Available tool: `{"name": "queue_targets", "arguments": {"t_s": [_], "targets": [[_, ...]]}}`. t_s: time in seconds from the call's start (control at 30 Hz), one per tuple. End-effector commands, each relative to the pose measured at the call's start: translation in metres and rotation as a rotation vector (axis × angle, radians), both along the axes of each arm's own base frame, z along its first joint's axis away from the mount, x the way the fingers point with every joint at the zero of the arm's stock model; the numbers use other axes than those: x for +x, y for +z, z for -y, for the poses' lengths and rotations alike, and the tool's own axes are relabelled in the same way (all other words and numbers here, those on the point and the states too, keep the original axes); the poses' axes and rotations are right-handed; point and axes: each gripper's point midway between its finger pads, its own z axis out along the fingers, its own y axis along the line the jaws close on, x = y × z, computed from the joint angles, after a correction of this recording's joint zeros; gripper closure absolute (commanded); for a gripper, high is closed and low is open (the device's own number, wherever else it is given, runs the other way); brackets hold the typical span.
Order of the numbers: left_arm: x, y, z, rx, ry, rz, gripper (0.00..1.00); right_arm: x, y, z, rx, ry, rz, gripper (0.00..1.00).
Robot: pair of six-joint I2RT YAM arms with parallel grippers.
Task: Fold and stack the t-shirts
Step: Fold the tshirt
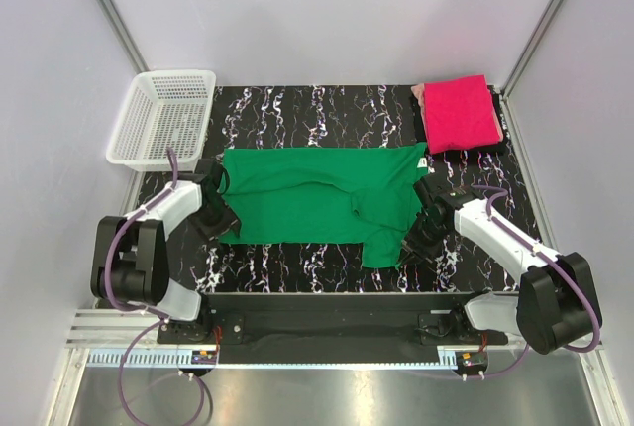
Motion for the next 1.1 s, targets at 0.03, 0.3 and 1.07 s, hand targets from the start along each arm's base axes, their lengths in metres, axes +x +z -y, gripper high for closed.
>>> {"name": "queue_targets", "arguments": {"t_s": [0.03,0.3,1.07], "targets": [[0.008,-0.005,-0.003,0.01,-0.007,-0.009,0.45,0.002,0.004,-0.006,0.022,0.022,0.009,1.0],[0.016,-0.007,-0.004,0.023,-0.007,-0.016,0.52,0.005,0.007,-0.007,0.026,0.018,0.016,1.0],[0.021,0.008,-0.012,0.031,-0.023,0.019,0.99,0.024,0.025,-0.003,-0.018,-0.026,0.086,1.0]]}}
